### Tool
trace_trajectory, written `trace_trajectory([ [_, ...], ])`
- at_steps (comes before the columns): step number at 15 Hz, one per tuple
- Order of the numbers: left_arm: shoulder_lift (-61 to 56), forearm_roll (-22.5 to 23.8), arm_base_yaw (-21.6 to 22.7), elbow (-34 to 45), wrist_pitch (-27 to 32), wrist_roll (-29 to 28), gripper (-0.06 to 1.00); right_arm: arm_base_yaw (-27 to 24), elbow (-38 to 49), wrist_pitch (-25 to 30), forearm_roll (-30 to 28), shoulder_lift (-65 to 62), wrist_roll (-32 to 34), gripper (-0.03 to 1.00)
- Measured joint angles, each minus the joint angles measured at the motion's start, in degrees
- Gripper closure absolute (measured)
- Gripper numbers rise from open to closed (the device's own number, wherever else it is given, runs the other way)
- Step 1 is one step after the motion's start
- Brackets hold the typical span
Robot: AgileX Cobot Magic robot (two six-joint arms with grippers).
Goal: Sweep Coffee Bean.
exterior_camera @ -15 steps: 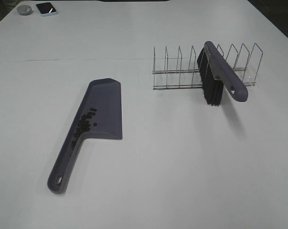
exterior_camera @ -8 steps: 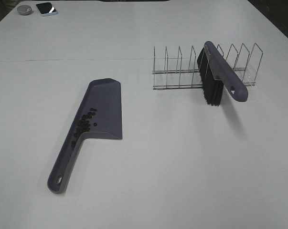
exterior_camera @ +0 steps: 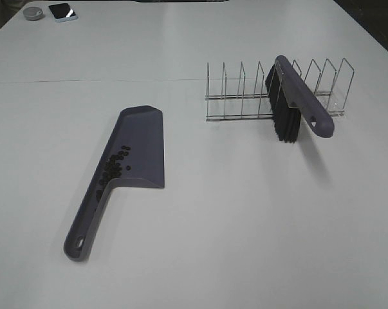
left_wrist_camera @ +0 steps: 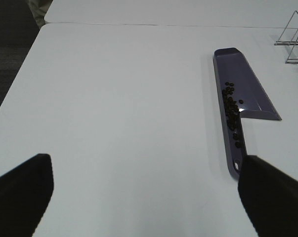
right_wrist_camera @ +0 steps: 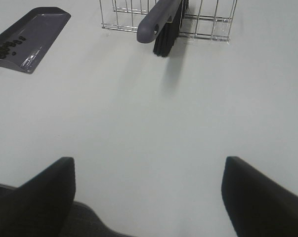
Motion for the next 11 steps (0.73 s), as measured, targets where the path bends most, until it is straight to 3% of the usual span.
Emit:
trace_trajectory([
  [11, 0.0, 0.0, 0.0, 0.0, 0.0, 0.0, 0.03, 0.0, 0.0, 0.0, 0.0, 0.0, 0.06, 0.22],
])
